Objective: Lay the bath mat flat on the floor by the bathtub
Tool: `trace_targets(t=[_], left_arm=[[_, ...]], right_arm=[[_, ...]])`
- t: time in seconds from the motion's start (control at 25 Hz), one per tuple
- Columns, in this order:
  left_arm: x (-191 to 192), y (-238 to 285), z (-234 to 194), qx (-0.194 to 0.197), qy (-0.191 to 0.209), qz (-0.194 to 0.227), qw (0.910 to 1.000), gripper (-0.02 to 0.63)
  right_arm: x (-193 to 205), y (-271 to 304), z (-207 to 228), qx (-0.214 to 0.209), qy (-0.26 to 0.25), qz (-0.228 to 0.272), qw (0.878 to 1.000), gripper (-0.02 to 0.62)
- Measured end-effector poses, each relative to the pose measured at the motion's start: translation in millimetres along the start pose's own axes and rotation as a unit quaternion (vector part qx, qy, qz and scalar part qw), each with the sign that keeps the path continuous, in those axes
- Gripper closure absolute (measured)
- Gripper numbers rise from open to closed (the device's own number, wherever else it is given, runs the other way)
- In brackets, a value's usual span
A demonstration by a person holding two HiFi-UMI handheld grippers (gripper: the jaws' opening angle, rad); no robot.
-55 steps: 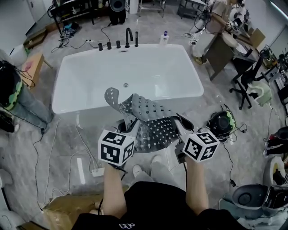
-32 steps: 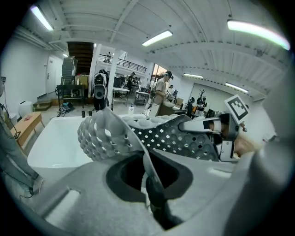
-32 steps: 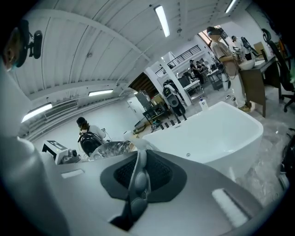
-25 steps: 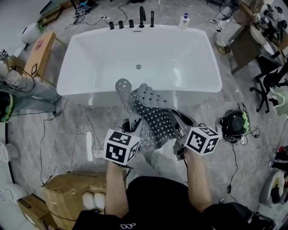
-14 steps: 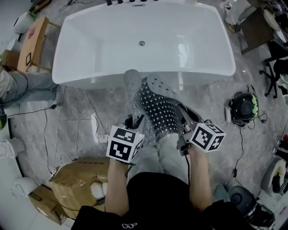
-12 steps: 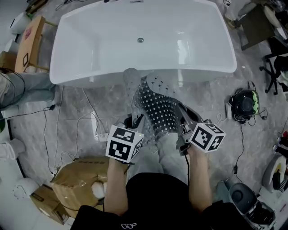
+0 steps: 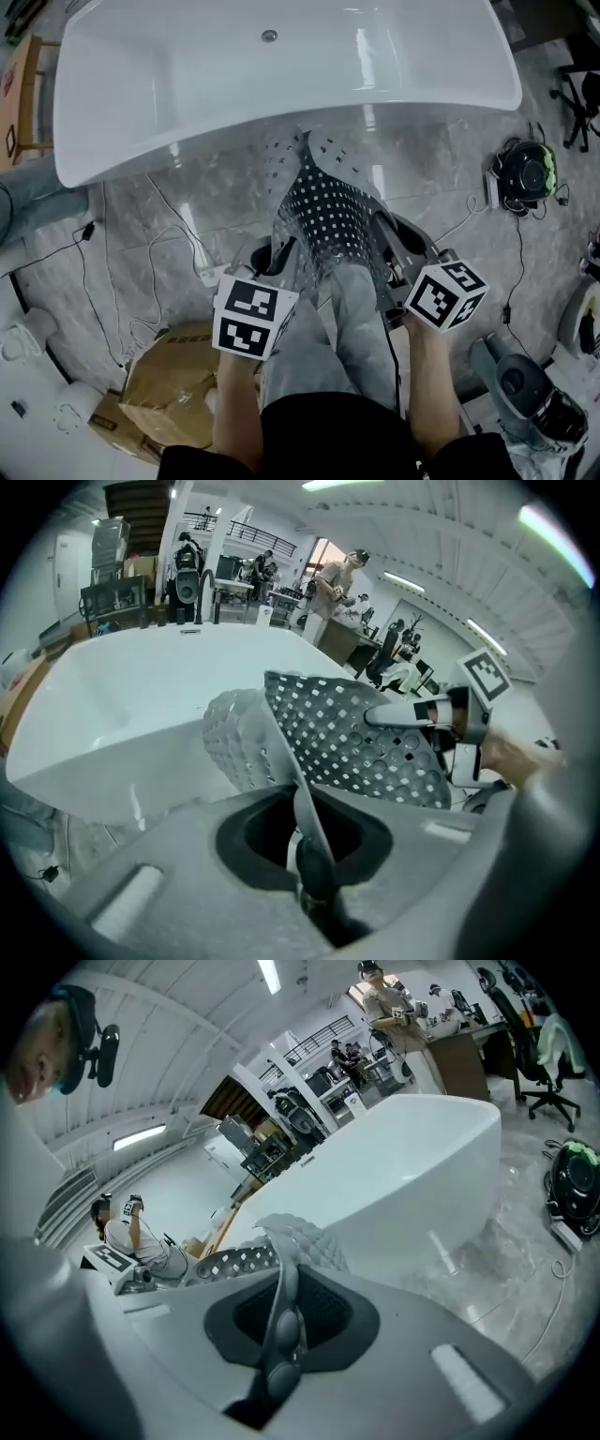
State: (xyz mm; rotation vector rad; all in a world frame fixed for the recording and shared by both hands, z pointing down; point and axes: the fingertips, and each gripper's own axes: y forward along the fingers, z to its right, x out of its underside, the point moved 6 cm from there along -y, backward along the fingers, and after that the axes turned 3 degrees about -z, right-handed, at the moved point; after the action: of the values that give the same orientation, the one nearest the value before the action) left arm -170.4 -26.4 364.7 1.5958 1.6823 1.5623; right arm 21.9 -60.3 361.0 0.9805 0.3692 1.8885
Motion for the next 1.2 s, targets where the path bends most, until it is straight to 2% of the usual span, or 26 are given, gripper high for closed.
trace_targets(t=[0.24,0.4,0.52,0.8,0.96,1.08,1.2], left_arm=[[32,68,-31,0.000,-0.005,-0.016,0.9999,0.589],[51,108,-40,-0.001,0.014,-0.033,0.9993,0.589],[69,138,-56,0.005,0.015,-0.042,0.9990,0.589],[98,207,-79,-0.010,0.001,-0.052,0.9986,0.589],[111,240,-94,-0.017,-0.016,-0.057,0.9981,0.589],[119,267,-102,-0.027,-0.013,-0.061,0.9977,0.589],[124,293,-115,-0.035,-0.007,-0.066,0.9971,0.589]], right_arm=[[35,34,54,0.024,0.025,0.005,0.999,0.577],[60,59,93,0.037,0.039,0.007,0.999,0.577],[81,83,117,0.045,0.040,0.002,0.998,0.577],[114,127,176,0.036,0.025,-0.018,0.999,0.577],[130,149,215,0.036,0.054,-0.008,0.998,0.577],[139,169,246,0.032,0.076,-0.006,0.997,0.577],[144,193,269,0.030,0.071,-0.024,0.997,0.577]])
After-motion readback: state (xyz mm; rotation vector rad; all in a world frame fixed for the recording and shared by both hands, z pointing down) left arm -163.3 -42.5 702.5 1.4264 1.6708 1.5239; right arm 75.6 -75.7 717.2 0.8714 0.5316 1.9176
